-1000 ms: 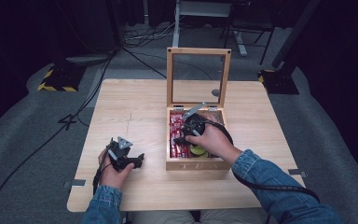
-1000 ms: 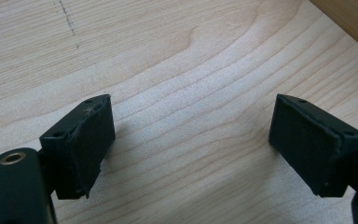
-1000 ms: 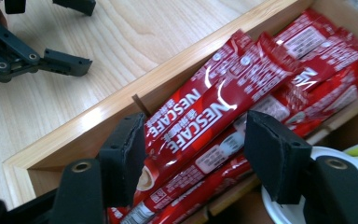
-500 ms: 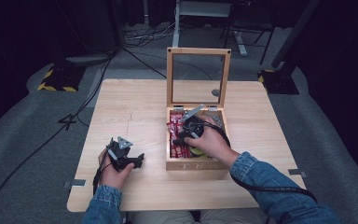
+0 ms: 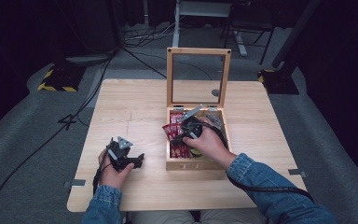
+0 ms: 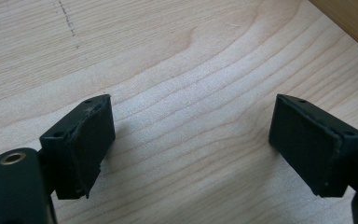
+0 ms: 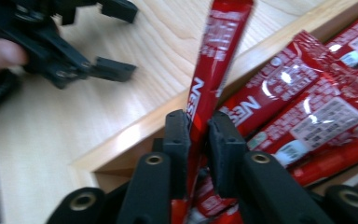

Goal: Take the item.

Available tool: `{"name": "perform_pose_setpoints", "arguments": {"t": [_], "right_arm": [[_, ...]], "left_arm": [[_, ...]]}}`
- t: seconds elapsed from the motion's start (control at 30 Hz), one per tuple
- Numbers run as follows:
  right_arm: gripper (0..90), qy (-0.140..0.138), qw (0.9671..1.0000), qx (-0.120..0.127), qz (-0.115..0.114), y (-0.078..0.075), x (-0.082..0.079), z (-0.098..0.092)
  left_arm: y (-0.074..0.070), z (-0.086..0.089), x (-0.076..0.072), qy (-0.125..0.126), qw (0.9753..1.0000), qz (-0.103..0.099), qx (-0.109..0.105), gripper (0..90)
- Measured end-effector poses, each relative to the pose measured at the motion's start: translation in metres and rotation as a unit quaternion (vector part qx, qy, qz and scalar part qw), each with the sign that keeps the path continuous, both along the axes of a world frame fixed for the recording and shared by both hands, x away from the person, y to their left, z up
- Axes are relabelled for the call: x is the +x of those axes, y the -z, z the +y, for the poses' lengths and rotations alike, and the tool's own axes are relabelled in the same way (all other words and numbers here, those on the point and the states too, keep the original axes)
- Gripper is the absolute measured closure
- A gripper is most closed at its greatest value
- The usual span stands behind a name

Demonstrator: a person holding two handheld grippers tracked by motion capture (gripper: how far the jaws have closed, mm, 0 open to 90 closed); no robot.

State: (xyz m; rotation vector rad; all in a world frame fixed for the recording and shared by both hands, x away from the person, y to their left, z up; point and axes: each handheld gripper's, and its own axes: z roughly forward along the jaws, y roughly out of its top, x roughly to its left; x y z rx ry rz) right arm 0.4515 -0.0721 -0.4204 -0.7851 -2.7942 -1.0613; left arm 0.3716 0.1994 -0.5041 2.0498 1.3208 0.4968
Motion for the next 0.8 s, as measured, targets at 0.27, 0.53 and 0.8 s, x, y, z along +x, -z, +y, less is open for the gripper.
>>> {"name": "perform_pose_setpoints", "arguments": {"t": [0.27, 0.53, 0.8], "right_arm": [[80.9, -0.004, 0.9998, 0.016, -0.011, -0.013, -0.005, 0.000], [80.9, 0.006, 0.9989, 0.044, -0.017, -0.027, -0.003, -0.007], [80.9, 0.015, 0.9973, 0.064, -0.033, -0.045, -0.002, -0.018]], "left_arm": [[0.000, 0.000, 0.000, 0.000, 1.0000, 0.000, 0.000, 14.6], [0.000, 0.000, 0.000, 0.000, 1.0000, 0.000, 0.000, 14.6], [0.000, 0.000, 0.000, 0.000, 1.0000, 0.000, 0.000, 14.6]]}}
